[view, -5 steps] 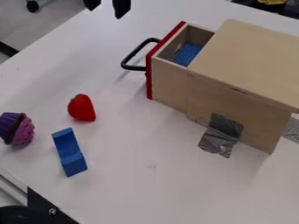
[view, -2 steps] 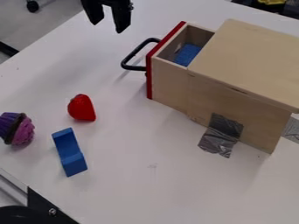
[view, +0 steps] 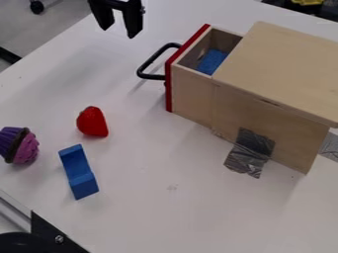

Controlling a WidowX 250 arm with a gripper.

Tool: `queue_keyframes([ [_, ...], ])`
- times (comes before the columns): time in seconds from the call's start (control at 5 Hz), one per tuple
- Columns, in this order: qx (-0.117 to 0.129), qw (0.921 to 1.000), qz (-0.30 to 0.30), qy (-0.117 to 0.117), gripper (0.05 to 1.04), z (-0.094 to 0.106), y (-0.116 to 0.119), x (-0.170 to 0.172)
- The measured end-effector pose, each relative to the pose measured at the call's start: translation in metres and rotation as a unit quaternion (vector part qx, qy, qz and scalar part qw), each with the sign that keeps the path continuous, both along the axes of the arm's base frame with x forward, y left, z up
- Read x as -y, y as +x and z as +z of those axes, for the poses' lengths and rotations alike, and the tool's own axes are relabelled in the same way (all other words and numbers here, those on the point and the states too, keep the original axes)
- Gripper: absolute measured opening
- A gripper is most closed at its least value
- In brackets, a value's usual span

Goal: Close the drawer

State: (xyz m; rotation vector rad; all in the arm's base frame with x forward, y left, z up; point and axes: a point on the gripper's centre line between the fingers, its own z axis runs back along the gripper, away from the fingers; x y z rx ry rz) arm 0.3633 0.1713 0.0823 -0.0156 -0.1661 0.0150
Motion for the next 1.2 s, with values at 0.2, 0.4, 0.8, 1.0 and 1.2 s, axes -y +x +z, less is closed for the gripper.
queue_keyframes([
  [0.2, -0.002, 1.0000, 0.004, -0.003, 0.997, -0.005, 0.010, -0.005],
  [0.4, -0.018, 0.9998, 0.000, -0.008, 0.997, -0.020, 0.014, -0.001],
  [0.8, -0.032, 0.9994, -0.014, -0.007, 0.997, -0.027, 0.016, 0.008],
  [1.0, -0.046, 0.9986, -0.024, -0.007, 0.997, -0.034, 0.017, 0.016],
  [1.2, -0.057, 0.9979, -0.028, -0.009, 0.997, -0.045, 0.018, 0.017],
])
